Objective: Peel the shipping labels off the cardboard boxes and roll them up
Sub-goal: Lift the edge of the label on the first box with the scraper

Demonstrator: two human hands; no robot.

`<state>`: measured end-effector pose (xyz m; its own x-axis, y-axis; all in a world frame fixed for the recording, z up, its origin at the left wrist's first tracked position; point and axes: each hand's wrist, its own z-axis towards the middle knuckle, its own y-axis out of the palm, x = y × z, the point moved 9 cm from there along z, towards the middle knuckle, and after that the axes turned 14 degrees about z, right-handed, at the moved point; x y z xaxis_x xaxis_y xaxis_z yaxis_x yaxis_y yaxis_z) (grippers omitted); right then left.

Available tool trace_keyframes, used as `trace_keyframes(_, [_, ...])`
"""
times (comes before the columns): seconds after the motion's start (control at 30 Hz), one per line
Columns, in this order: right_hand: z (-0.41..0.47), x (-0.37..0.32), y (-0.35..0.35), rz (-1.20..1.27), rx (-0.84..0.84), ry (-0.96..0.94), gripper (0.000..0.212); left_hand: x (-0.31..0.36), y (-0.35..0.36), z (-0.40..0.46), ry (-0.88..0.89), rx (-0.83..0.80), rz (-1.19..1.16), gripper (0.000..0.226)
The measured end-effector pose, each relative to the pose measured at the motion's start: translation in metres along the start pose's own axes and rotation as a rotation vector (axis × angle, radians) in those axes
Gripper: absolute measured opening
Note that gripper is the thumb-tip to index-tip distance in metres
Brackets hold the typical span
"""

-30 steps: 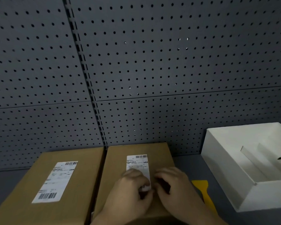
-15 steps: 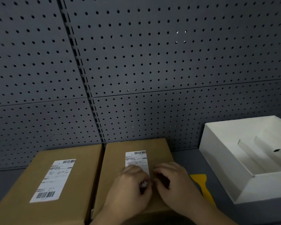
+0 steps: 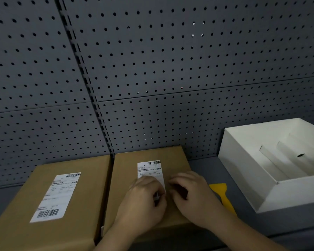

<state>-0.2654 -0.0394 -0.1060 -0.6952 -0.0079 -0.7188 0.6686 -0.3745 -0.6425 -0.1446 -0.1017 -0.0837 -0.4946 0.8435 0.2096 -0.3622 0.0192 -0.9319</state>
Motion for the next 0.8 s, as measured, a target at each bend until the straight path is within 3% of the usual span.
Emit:
trace_keyframes(0.47, [-0.0014,-0.0036,-0.0038,0.013,0.033,-0.008,0.033,0.0034,0.0020,-0.0009,0.044,-0.012,0.006,0.013])
trace_keyframes(0.67, [-0.0013,-0.0027,-0.0032,0.010,0.035,-0.005,0.033,0.0005,0.0043,0.0001,-0.009,-0.037,0.019,0.000])
trace_keyframes(0.8, [-0.0013,-0.0014,-0.0027,0.012,0.025,0.003,0.036,-0.0014,0.0043,-0.0012,-0.066,-0.060,-0.006,0.005])
